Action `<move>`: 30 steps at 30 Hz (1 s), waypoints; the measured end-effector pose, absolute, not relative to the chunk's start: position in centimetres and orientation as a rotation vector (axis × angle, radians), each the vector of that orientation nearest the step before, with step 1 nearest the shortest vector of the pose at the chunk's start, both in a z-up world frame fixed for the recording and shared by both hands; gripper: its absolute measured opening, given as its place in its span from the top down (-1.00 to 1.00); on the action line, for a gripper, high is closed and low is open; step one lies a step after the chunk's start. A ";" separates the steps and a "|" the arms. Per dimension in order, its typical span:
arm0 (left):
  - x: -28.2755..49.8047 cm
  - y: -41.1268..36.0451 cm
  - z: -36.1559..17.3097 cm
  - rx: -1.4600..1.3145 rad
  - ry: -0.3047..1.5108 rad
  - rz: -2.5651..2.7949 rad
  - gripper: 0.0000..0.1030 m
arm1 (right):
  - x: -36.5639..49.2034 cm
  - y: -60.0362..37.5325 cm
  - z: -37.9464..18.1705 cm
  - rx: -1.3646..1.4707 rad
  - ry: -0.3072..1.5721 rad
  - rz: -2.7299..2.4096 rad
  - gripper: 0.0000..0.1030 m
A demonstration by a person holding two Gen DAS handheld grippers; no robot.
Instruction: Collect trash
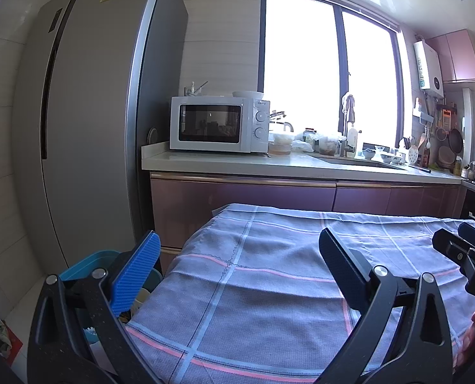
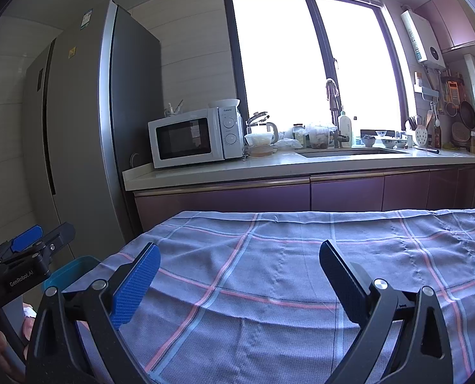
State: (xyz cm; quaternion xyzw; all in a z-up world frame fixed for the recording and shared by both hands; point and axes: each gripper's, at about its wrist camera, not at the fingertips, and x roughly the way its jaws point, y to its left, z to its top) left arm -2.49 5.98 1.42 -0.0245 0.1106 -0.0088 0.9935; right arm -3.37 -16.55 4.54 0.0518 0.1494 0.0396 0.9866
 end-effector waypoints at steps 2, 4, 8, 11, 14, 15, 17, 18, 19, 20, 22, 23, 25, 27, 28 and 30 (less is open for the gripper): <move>-2.4 5.8 1.4 -0.048 0.222 -0.017 -0.89 | -3.4 -16.5 4.5 0.105 0.302 0.078 -0.87; -2.5 5.9 1.4 -0.048 0.222 -0.017 -0.89 | -3.4 -16.6 4.5 0.104 0.302 0.078 -0.87; -2.5 5.9 1.4 -0.049 0.222 -0.018 -0.89 | -3.4 -16.6 4.5 0.108 0.301 0.077 -0.87; -2.5 5.9 1.4 -0.049 0.222 -0.018 -0.89 | -3.5 -16.6 4.5 0.107 0.301 0.076 -0.87; -2.5 5.8 1.3 -0.048 0.224 -0.017 -0.89 | -3.5 -16.6 4.5 0.108 0.301 0.076 -0.87; -2.5 5.8 1.3 -0.048 0.226 -0.017 -0.89 | -3.5 -16.6 4.5 0.107 0.303 0.076 -0.87; -2.5 5.8 1.2 -0.047 0.227 -0.016 -0.89 | -3.5 -16.6 4.5 0.108 0.303 0.073 -0.87; -2.5 5.8 1.2 -0.047 0.228 -0.018 -0.89 | -3.5 -16.6 4.5 0.108 0.304 0.074 -0.87; -2.5 5.8 1.2 -0.047 0.229 -0.018 -0.89 | -3.6 -16.6 4.5 0.107 0.304 0.073 -0.87; -2.4 5.8 1.1 -0.047 0.229 -0.017 -0.89 | -3.6 -16.6 4.5 0.106 0.304 0.072 -0.87; -2.4 5.8 1.1 -0.047 0.231 -0.018 -0.89 | -3.5 -16.5 4.5 0.107 0.305 0.070 -0.87; -2.4 5.8 1.1 -0.047 0.231 -0.018 -0.89 | -3.5 -16.5 4.5 0.109 0.306 0.070 -0.87; -2.3 5.8 1.1 -0.048 0.233 -0.017 -0.89 | -3.5 -16.5 4.5 0.109 0.308 0.068 -0.87; -2.3 5.8 1.0 -0.048 0.235 -0.015 -0.89 | -3.4 -16.5 4.4 0.109 0.309 0.068 -0.87; -2.3 5.8 1.0 -0.049 0.236 -0.017 -0.89 | -3.4 -16.5 4.4 0.108 0.309 0.066 -0.87; -2.3 5.8 0.9 -0.050 0.238 -0.016 -0.89 | -3.4 -16.4 4.4 0.108 0.309 0.065 -0.87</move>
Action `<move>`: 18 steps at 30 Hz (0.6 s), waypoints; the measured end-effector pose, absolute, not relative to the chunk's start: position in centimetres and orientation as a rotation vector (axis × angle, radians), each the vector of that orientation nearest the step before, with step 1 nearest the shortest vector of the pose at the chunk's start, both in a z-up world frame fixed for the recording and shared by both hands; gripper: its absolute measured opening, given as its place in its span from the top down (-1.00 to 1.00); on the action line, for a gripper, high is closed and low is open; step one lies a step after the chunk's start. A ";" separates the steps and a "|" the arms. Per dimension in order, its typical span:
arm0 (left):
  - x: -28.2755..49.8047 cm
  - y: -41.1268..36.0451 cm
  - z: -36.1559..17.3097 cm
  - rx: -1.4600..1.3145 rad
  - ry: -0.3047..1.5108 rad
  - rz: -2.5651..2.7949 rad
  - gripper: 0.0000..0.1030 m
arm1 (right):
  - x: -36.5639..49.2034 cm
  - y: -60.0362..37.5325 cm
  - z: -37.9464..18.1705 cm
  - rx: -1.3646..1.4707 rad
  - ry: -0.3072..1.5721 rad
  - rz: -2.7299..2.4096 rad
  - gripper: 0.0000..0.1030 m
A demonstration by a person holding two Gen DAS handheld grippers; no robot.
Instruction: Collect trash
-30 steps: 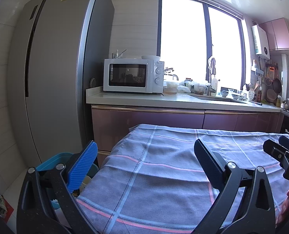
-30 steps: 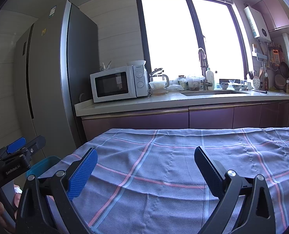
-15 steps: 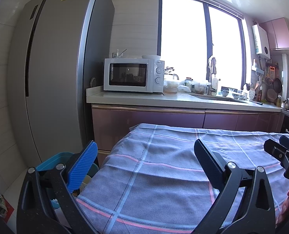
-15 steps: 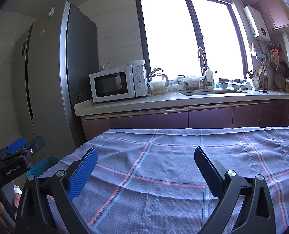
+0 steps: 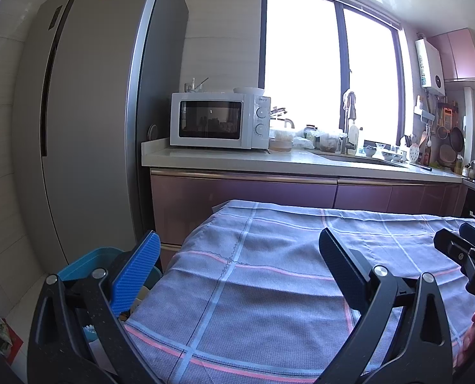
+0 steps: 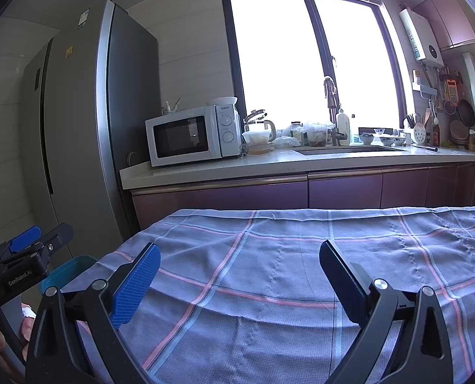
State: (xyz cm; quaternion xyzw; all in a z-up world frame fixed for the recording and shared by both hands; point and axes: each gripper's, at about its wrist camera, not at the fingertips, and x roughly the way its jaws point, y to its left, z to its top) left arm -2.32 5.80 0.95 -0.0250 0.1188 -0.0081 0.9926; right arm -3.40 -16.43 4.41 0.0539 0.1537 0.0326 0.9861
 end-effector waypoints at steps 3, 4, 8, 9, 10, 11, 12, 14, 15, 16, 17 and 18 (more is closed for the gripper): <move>-2.3 5.8 0.9 -0.049 0.238 -0.015 -0.89 | -3.4 -16.4 4.4 0.109 0.308 0.065 -0.87; -2.3 5.8 0.9 -0.049 0.237 -0.014 -0.89 | -3.4 -16.4 4.4 0.109 0.307 0.064 -0.87; -2.2 5.8 0.9 -0.050 0.238 -0.013 -0.89 | -3.5 -16.4 4.3 0.109 0.306 0.060 -0.87; -2.2 5.8 1.0 -0.050 0.239 -0.015 -0.89 | -3.5 -16.4 4.3 0.109 0.307 0.060 -0.87; -2.2 5.8 1.0 -0.049 0.239 -0.014 -0.89 | -3.5 -16.4 4.3 0.108 0.307 0.059 -0.87; -2.2 5.8 0.9 -0.049 0.239 -0.014 -0.89 | -3.5 -16.4 4.3 0.108 0.306 0.059 -0.87; -2.2 5.8 1.0 -0.050 0.239 -0.013 -0.89 | -3.5 -16.3 4.3 0.108 0.305 0.058 -0.87; -2.2 5.8 1.0 -0.049 0.238 -0.015 -0.89 | -3.6 -16.3 4.3 0.108 0.305 0.056 -0.87; -2.2 5.8 0.9 -0.049 0.238 -0.014 -0.89 | -3.6 -16.3 4.3 0.108 0.304 0.056 -0.87; -2.2 5.8 1.0 -0.050 0.238 -0.014 -0.89 | -3.6 -16.3 4.3 0.109 0.304 0.056 -0.87; -2.2 5.8 1.0 -0.049 0.239 -0.015 -0.89 | -3.6 -16.3 4.3 0.107 0.307 0.056 -0.87; -2.2 5.8 0.9 -0.048 0.240 -0.015 -0.89 | -3.6 -16.3 4.3 0.107 0.307 0.054 -0.87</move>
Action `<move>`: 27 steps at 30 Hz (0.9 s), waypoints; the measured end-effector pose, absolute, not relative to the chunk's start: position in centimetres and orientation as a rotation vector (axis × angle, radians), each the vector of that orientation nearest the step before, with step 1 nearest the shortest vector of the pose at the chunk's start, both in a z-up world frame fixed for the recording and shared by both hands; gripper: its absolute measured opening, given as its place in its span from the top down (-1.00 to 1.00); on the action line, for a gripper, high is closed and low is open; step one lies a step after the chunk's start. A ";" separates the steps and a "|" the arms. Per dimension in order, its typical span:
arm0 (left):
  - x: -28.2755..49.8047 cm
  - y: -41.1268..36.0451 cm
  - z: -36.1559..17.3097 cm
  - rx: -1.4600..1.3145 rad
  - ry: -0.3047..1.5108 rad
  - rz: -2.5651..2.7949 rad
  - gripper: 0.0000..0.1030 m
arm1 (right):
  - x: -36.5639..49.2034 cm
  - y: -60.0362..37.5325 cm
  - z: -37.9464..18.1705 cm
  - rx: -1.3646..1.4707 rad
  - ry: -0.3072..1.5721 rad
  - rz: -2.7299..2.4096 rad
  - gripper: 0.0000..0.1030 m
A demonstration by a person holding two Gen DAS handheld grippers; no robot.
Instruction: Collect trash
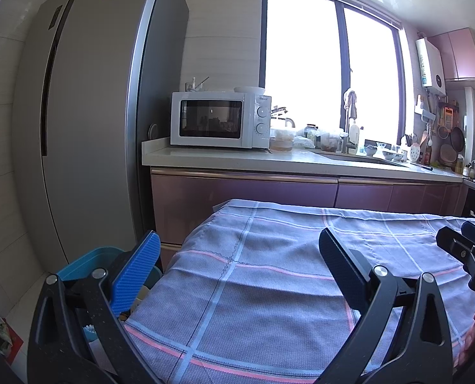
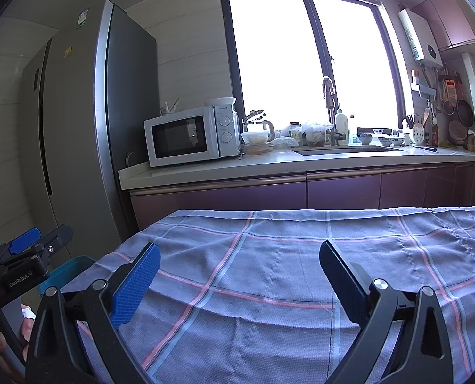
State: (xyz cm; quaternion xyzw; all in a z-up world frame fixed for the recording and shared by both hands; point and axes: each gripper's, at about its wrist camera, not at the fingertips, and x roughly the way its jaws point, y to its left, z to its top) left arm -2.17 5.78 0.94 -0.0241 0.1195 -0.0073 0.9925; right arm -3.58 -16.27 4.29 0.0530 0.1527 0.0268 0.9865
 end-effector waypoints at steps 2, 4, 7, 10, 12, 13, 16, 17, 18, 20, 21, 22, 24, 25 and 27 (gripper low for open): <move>-2.2 5.8 1.0 -0.050 0.239 -0.014 -0.89 | -3.6 -16.3 4.3 0.107 0.307 0.055 -0.87; -2.2 5.8 1.0 -0.048 0.238 -0.014 -0.89 | -3.6 -16.2 4.3 0.106 0.305 0.054 -0.87; -2.2 5.8 1.0 -0.049 0.238 -0.014 -0.89 | -3.5 -16.3 4.4 0.107 0.305 0.053 -0.87; -2.2 5.8 1.0 -0.049 0.238 -0.015 -0.89 | -3.5 -16.2 4.4 0.107 0.304 0.053 -0.87; -2.2 5.8 1.0 -0.049 0.239 -0.014 -0.89 | -3.5 -16.1 4.4 0.104 0.304 0.052 -0.87; -2.2 5.8 1.0 -0.050 0.238 -0.016 -0.89 | -3.4 -16.1 4.4 0.104 0.303 0.052 -0.87; -2.1 5.8 1.0 -0.047 0.238 -0.015 -0.89 | -3.4 -16.1 4.5 0.105 0.303 0.051 -0.87; -2.1 5.8 1.0 -0.048 0.239 -0.016 -0.89 | -3.4 -16.1 4.5 0.105 0.303 0.050 -0.87; -2.1 5.8 1.0 -0.048 0.239 -0.016 -0.89 | -3.4 -16.1 4.5 0.105 0.303 0.051 -0.87; -2.1 5.8 1.0 -0.048 0.238 -0.016 -0.89 | -3.4 -16.1 4.5 0.104 0.301 0.050 -0.87; -2.1 5.8 1.0 -0.046 0.238 -0.016 -0.89 | -3.4 -16.1 4.5 0.104 0.301 0.050 -0.87; -2.1 5.8 1.0 -0.045 0.238 -0.016 -0.89 | -3.4 -16.1 4.5 0.104 0.300 0.050 -0.87; -2.1 5.8 0.9 -0.045 0.238 -0.017 -0.89 | -3.4 -16.1 4.5 0.104 0.301 0.048 -0.87; -2.0 5.8 0.9 -0.046 0.239 -0.017 -0.89 | -3.4 -16.1 4.5 0.105 0.301 0.050 -0.87; -2.0 5.8 0.9 -0.046 0.238 -0.016 -0.89 | -3.4 -16.1 4.5 0.104 0.300 0.050 -0.87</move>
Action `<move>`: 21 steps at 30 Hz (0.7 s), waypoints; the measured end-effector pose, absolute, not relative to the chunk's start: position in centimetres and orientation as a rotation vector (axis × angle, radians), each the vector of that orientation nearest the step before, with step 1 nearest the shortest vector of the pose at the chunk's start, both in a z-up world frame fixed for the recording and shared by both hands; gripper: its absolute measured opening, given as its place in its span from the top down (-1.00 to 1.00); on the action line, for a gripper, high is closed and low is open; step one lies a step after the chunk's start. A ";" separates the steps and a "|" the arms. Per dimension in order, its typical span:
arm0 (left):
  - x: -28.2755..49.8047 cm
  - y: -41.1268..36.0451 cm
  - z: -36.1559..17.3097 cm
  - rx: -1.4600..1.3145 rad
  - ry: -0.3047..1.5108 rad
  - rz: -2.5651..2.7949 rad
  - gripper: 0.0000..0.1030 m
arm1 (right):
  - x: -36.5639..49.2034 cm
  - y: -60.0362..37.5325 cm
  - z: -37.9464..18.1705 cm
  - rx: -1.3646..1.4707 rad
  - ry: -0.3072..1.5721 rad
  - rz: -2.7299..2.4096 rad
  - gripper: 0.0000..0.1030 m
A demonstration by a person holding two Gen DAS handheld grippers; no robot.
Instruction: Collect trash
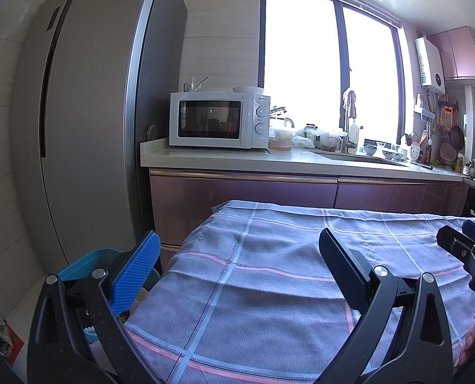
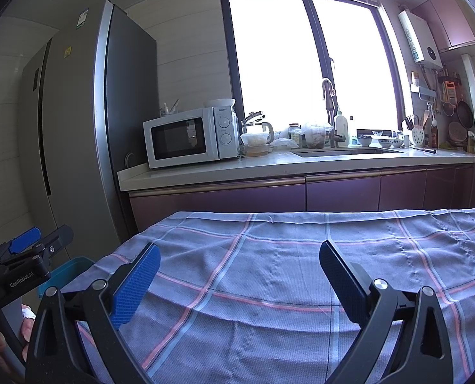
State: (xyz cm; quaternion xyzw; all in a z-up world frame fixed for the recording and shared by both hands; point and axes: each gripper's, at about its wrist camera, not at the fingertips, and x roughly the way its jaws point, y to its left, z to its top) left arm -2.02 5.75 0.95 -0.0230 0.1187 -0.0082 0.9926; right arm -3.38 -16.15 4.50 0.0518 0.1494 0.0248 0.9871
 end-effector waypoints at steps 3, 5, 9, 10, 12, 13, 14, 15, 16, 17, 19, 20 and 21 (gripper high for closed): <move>-2.0 5.8 0.9 -0.046 0.238 -0.017 -0.89 | -3.4 -16.2 4.5 0.104 0.300 0.049 -0.87; -2.0 5.7 1.0 -0.045 0.239 -0.016 -0.89 | -3.4 -16.2 4.5 0.104 0.301 0.050 -0.87; -1.9 5.7 1.0 -0.044 0.240 -0.017 -0.89 | -3.4 -16.1 4.6 0.104 0.302 0.047 -0.87; -1.9 5.6 1.0 -0.044 0.242 -0.017 -0.89 | -3.4 -16.1 4.6 0.104 0.300 0.046 -0.87; -1.8 5.6 0.9 -0.044 0.243 -0.017 -0.89 | -3.3 -16.1 4.6 0.104 0.300 0.046 -0.87; -1.8 5.6 0.9 -0.043 0.243 -0.016 -0.89 | -3.3 -16.1 4.6 0.104 0.300 0.045 -0.87; -1.8 5.6 0.9 -0.044 0.243 -0.017 -0.89 | -3.4 -16.1 4.6 0.105 0.299 0.045 -0.87; -1.7 5.6 0.9 -0.044 0.244 -0.018 -0.89 | -3.4 -16.1 4.6 0.105 0.300 0.045 -0.87; -1.8 5.6 0.9 -0.043 0.243 -0.017 -0.89 | -3.4 -16.1 4.6 0.104 0.299 0.044 -0.87; -1.8 5.6 0.9 -0.042 0.243 -0.016 -0.89 | -3.4 -16.1 4.6 0.105 0.300 0.045 -0.87; -1.7 5.5 0.9 -0.043 0.244 -0.018 -0.89 | -3.3 -16.1 4.6 0.105 0.301 0.045 -0.87; -1.6 5.4 0.9 -0.041 0.244 -0.018 -0.89 | -3.3 -16.1 4.6 0.105 0.300 0.045 -0.87; -1.6 5.4 0.8 -0.040 0.246 -0.019 -0.89 | -3.3 -16.1 4.6 0.106 0.301 0.046 -0.87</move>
